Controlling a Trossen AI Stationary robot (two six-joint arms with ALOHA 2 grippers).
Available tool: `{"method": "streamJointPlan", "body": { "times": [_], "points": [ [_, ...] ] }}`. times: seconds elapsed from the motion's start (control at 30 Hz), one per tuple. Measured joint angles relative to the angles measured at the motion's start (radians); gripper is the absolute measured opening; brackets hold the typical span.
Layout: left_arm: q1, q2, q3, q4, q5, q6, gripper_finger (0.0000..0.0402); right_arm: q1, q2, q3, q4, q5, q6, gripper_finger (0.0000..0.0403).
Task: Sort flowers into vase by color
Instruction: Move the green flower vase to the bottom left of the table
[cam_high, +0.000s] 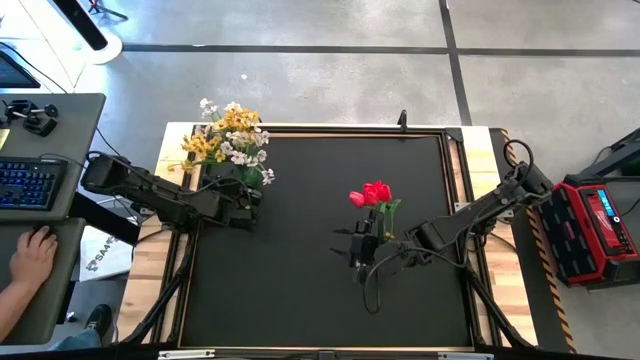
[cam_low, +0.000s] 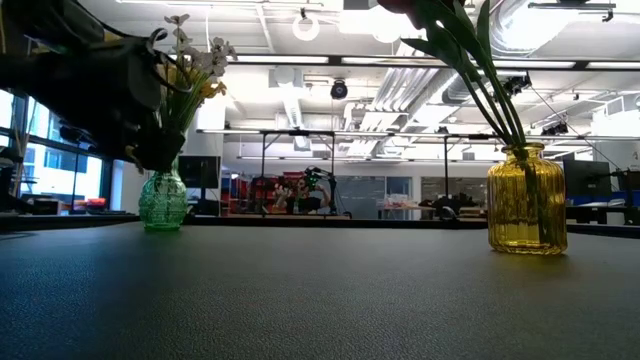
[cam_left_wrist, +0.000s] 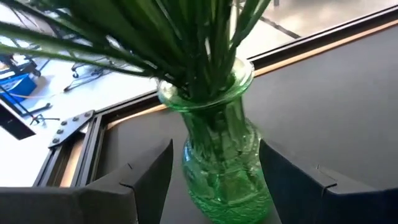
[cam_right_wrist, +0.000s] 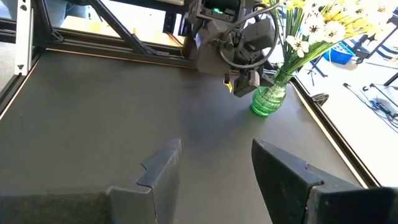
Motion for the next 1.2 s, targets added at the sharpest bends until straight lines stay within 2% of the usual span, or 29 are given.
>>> {"method": "streamJointPlan", "body": {
  "times": [0.1, 0.27, 0.4, 0.6, 0.8, 1.07, 1.2],
  "points": [
    [0.000, 0.000, -0.035, 0.045, -0.006, -0.008, 0.0227, 0.000, 0.000, 0.000, 0.000, 0.000, 0.001, 0.0181],
    [-0.014, -0.001, -0.127, 0.225, -0.022, -0.011, 0.0227, 0.000, 0.000, 0.000, -0.003, 0.000, 0.003, 0.0181],
    [-0.047, -0.009, -0.163, 0.344, -0.054, 0.057, 0.0224, -0.001, 0.000, 0.000, -0.003, 0.000, 0.006, 0.0181],
    [-0.055, -0.022, -0.168, 0.359, -0.136, 0.079, 0.0208, -0.003, 0.000, 0.000, 0.004, 0.000, 0.006, 0.0181],
    [-0.048, -0.022, -0.168, 0.353, -0.206, 0.006, 0.0202, -0.003, 0.000, 0.000, 0.004, 0.000, 0.006, 0.0181],
    [-0.045, -0.022, -0.168, 0.402, -0.136, 0.047, 0.0202, -0.005, 0.000, 0.000, 0.005, -0.024, -0.002, 0.0181],
    [-0.054, -0.022, -0.168, 0.572, -0.017, 0.312, 0.0202, -0.007, 0.000, 0.000, 0.006, -0.030, -0.009, 0.0181]
  ]
}}
